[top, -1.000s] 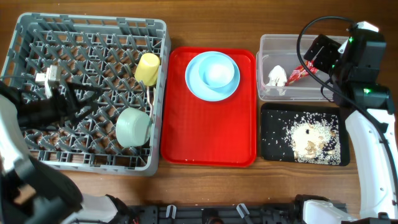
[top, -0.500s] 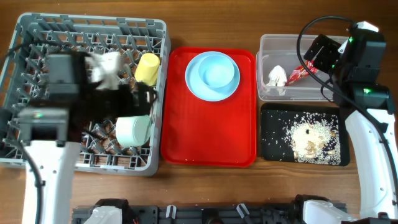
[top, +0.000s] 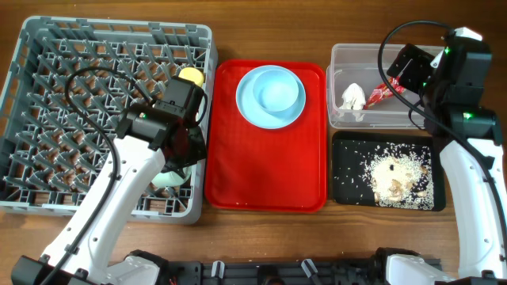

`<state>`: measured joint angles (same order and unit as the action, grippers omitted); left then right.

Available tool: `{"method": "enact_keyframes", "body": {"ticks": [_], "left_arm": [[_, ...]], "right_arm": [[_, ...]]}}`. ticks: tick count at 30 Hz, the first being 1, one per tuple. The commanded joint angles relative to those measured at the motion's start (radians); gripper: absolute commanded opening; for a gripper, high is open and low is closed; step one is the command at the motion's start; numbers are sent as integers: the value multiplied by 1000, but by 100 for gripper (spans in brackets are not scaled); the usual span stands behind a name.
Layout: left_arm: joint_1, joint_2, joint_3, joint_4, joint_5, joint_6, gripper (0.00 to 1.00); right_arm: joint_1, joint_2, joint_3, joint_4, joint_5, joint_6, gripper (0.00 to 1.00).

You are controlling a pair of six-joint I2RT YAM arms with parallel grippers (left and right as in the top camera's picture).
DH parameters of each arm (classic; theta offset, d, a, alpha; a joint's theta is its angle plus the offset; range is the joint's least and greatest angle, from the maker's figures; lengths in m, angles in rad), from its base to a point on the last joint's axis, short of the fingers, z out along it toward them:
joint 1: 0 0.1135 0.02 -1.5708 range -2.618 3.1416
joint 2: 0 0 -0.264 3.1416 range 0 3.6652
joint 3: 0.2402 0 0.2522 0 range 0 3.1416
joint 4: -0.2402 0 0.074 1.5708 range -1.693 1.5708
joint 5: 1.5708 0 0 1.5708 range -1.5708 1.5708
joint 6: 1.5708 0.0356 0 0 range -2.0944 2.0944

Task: Sort waste into correct bins and load items into the dishwasher rack
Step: 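Release the green bowl in the rack and lift the left gripper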

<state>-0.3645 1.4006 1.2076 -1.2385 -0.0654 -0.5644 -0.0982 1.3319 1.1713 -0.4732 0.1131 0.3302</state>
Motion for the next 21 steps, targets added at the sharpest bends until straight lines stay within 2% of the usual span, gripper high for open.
{"method": "enact_keyframes", "body": {"ticks": [1,4,7,9,12,14,18,21], "left_arm": [[4,-3,-15,5,-32,-51,4],[2,-3,-48,4,-34,-102,4],[3,-3,-127,28,-65,-102,4],[4,-4,-140,27,-207,-109,4],[72,-10,-83,-89,-394,-270,4],[133,-26,-32,-103,-393,-281,4],[140,-53,-12,-61,-387,-280,4],[137,-52,-13,-56,-168,-198,4]], "right_arm": [[0,4,1,2,-2,-15,100],[0,4,1,2,-2,-14,100],[0,4,1,2,-2,-15,100],[0,4,1,2,-2,-15,100],[0,4,1,2,-2,-15,100],[0,4,1,2,-2,-14,100],[0,4,1,2,-2,-14,100],[0,4,1,2,-2,-14,100]]}}
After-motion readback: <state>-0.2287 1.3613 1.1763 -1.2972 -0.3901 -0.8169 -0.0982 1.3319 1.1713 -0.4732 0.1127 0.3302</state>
